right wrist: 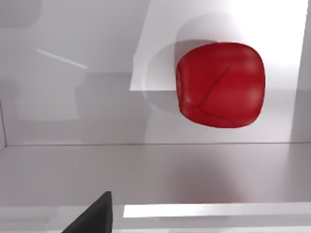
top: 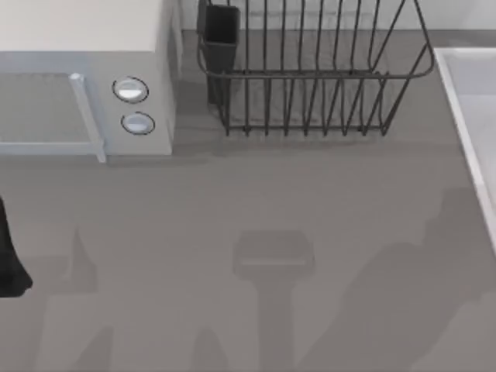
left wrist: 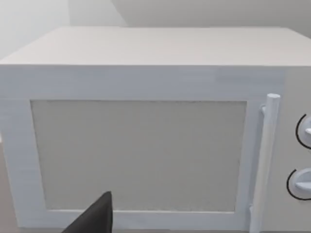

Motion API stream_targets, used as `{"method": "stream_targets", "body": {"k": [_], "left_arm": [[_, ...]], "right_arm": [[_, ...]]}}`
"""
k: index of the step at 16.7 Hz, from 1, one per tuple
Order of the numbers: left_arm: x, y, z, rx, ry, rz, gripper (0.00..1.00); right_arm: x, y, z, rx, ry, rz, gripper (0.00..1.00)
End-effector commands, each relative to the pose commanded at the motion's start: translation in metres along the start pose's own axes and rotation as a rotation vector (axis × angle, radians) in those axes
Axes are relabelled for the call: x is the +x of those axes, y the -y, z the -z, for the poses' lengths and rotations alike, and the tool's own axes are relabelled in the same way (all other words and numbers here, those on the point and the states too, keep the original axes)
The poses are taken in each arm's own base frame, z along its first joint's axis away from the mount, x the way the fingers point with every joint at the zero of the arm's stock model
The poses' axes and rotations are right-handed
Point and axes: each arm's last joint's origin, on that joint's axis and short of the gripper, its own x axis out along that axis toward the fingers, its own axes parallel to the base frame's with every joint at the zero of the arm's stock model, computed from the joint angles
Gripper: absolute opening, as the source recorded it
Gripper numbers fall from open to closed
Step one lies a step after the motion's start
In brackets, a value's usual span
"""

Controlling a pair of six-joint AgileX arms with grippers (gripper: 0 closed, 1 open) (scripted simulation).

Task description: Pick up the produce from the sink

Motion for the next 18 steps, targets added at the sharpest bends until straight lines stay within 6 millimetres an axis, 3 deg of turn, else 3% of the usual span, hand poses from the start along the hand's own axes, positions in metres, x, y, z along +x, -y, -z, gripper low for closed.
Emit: {"method": "stream_targets", "body": {"k": [3, 11, 14, 18], "left_arm": [[0.000, 0.000, 0.000, 0.000, 0.000, 0.000, 1.00], [0.000, 0.000, 0.000, 0.000, 0.000, 0.000, 1.00], [0.000, 0.000, 0.000, 0.000, 0.000, 0.000, 1.00], [0.000, 0.000, 0.000, 0.000, 0.000, 0.000, 1.00]], "right_arm": [[0.018, 0.012, -0.010, 0.001, -0.075, -0.029, 1.00], [0.026, 0.012, -0.012, -0.003, -0.087, -0.033, 1.00], [0.058, 0.013, -0.014, -0.003, -0.091, -0.035, 1.00], [0.121, 0.013, -0.011, -0.001, -0.076, -0.029, 1.00]]}}
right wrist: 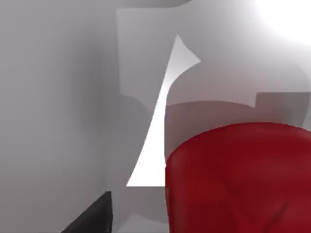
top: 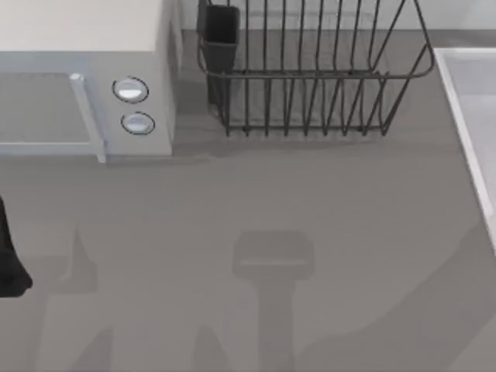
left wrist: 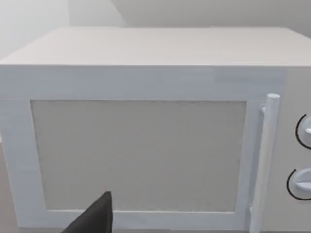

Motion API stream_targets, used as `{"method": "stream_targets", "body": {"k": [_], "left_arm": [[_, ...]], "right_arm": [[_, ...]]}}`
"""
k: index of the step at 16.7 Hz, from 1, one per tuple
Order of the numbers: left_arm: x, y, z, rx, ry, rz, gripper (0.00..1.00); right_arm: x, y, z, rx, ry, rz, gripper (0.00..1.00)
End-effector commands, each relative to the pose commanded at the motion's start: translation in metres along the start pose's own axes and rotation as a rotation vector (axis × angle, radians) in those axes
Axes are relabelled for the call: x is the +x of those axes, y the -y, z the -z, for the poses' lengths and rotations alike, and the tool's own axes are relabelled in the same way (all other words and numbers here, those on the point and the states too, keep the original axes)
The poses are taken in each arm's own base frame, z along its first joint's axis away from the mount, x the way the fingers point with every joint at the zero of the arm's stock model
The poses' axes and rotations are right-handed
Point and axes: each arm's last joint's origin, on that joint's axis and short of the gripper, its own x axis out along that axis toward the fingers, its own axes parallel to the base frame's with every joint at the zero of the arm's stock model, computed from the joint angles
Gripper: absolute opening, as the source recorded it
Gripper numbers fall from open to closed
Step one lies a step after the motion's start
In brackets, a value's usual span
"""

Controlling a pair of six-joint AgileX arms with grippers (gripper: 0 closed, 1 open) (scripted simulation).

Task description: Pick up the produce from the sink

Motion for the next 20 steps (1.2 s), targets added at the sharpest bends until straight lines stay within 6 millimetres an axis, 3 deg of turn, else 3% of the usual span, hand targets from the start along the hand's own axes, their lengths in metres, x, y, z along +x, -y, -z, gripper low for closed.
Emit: {"method": "stream_targets", "body": {"k": [4, 9, 20], "left_arm": [[0.000, 0.000, 0.000, 0.000, 0.000, 0.000, 1.00], [0.000, 0.000, 0.000, 0.000, 0.000, 0.000, 1.00], [0.000, 0.000, 0.000, 0.000, 0.000, 0.000, 1.00]], "right_arm": [[0.047, -0.003, 0.008, 0.002, -0.006, -0.003, 1.00], [0.053, -0.003, 0.009, 0.002, -0.011, -0.004, 1.00], [0.053, -0.003, 0.009, 0.002, -0.011, -0.004, 0.17]]}}
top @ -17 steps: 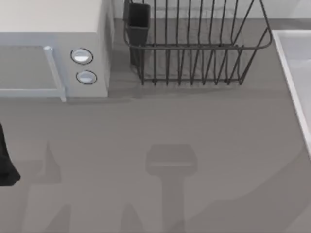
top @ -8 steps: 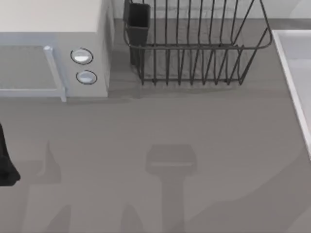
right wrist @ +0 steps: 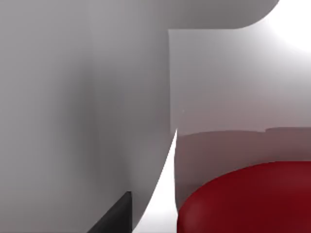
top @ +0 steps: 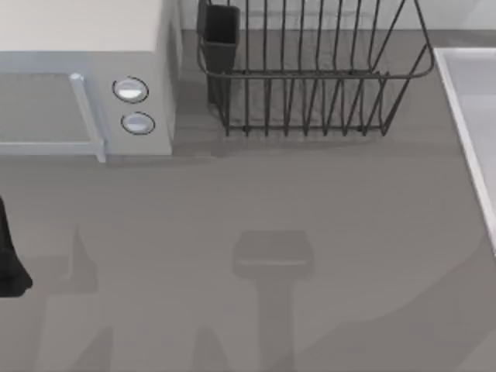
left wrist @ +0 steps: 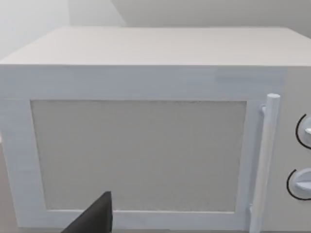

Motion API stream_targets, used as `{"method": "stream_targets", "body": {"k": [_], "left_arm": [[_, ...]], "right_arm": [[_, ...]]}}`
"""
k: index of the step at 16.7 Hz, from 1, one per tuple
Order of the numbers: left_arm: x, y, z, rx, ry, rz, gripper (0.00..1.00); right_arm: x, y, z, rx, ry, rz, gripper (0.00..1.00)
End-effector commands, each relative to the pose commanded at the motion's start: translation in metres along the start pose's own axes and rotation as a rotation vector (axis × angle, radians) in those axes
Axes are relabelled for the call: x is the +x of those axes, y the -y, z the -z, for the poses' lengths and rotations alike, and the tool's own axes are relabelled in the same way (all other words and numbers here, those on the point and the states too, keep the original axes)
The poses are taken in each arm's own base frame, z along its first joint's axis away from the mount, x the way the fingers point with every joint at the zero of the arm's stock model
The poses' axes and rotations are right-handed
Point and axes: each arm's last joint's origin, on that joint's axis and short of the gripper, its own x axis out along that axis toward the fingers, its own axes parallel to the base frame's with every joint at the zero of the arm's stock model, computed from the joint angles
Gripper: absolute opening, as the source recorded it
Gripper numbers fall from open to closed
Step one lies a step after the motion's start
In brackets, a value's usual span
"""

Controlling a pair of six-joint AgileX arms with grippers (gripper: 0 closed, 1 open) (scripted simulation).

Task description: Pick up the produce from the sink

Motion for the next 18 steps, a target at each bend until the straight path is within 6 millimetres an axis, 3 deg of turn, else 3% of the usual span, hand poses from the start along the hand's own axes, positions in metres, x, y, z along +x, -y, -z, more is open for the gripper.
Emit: {"method": "stream_targets", "body": {"k": [2, 3, 10, 11, 14, 18], "left_arm": [[0.000, 0.000, 0.000, 0.000, 0.000, 0.000, 1.00], [0.000, 0.000, 0.000, 0.000, 0.000, 0.000, 1.00], [0.000, 0.000, 0.000, 0.000, 0.000, 0.000, 1.00], [0.000, 0.000, 0.000, 0.000, 0.000, 0.000, 1.00], [0.000, 0.000, 0.000, 0.000, 0.000, 0.000, 1.00], [0.000, 0.000, 0.000, 0.000, 0.000, 0.000, 1.00]], "right_arm": [[0.000, 0.000, 0.000, 0.000, 0.000, 0.000, 0.02], [0.000, 0.000, 0.000, 0.000, 0.000, 0.000, 0.00], [0.000, 0.000, 0.000, 0.000, 0.000, 0.000, 0.00], [-0.029, 0.001, -0.006, 0.009, 0.048, 0.000, 0.00], [-0.038, 0.004, -0.012, 0.009, 0.054, 0.002, 0.00], [-0.086, 0.011, -0.027, 0.009, 0.051, 0.001, 0.00]]}}
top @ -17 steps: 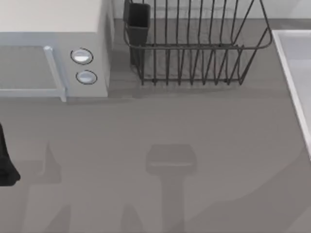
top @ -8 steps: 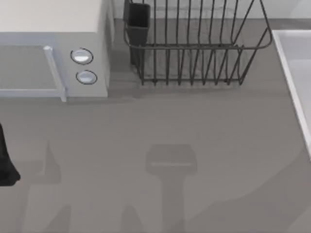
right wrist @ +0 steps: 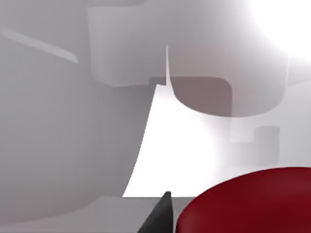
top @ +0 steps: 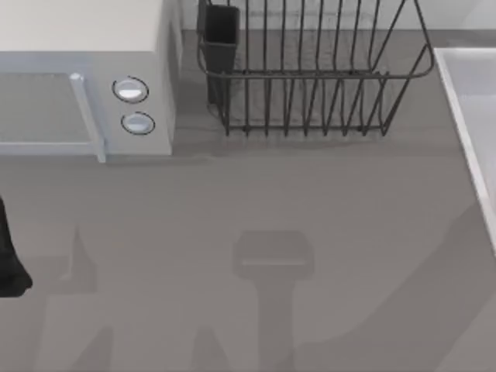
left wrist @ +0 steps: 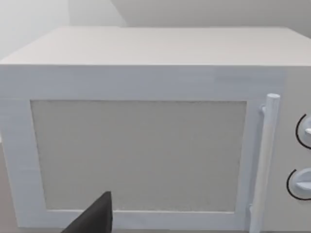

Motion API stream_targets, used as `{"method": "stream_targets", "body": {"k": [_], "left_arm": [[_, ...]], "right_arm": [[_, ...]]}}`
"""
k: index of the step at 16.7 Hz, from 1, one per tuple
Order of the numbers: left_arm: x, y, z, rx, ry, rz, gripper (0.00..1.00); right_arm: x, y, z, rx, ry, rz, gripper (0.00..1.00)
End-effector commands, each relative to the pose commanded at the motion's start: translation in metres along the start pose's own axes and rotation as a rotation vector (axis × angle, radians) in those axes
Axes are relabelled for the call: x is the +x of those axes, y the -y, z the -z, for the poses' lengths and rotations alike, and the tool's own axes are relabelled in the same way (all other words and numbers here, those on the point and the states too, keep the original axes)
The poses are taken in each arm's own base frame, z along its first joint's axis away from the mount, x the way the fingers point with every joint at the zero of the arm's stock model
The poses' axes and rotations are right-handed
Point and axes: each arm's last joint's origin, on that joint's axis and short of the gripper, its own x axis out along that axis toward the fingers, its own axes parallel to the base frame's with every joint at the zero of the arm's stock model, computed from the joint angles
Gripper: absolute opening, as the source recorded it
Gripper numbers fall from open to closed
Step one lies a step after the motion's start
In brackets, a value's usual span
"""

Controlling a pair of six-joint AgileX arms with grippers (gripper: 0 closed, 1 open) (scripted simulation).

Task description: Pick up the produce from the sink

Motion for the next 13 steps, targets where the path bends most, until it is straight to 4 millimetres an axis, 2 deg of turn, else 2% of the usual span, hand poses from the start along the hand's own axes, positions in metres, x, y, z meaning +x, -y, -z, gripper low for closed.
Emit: {"method": "stream_targets", "body": {"k": [4, 8, 11, 13], "left_arm": [[0.000, 0.000, 0.000, 0.000, 0.000, 0.000, 1.00], [0.000, 0.000, 0.000, 0.000, 0.000, 0.000, 1.00], [0.000, 0.000, 0.000, 0.000, 0.000, 0.000, 1.00], [0.000, 0.000, 0.000, 0.000, 0.000, 0.000, 1.00]], "right_arm": [[-0.077, 0.002, -0.007, 0.001, -0.034, -0.013, 0.00], [-0.156, -0.005, 0.003, 0.001, -0.032, -0.012, 0.00], [-0.190, -0.009, 0.011, 0.000, -0.006, -0.002, 0.00], [-0.194, -0.010, 0.012, 0.000, -0.003, -0.001, 0.00]]}}
